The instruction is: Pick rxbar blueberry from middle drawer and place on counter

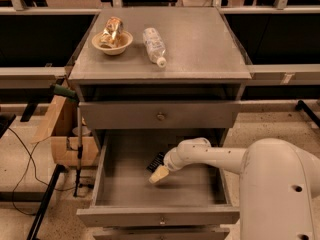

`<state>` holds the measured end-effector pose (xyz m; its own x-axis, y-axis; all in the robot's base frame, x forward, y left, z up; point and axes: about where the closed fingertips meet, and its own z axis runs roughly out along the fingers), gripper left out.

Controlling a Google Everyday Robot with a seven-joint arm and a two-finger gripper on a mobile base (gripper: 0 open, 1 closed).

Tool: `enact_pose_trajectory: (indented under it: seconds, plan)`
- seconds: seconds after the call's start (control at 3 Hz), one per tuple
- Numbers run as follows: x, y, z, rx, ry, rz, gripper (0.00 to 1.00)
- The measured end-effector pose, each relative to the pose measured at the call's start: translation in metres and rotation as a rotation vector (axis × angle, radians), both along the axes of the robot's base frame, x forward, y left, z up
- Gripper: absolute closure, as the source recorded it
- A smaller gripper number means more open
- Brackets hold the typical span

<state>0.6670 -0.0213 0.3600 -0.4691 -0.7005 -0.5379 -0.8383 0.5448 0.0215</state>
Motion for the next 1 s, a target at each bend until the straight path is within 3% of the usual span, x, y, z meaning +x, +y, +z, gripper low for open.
enact_pose_trajectory:
  seconds: [1.0]
  plan:
    - [0.004,0.026,-0.008,0.081,-0.065,0.082,0.00]
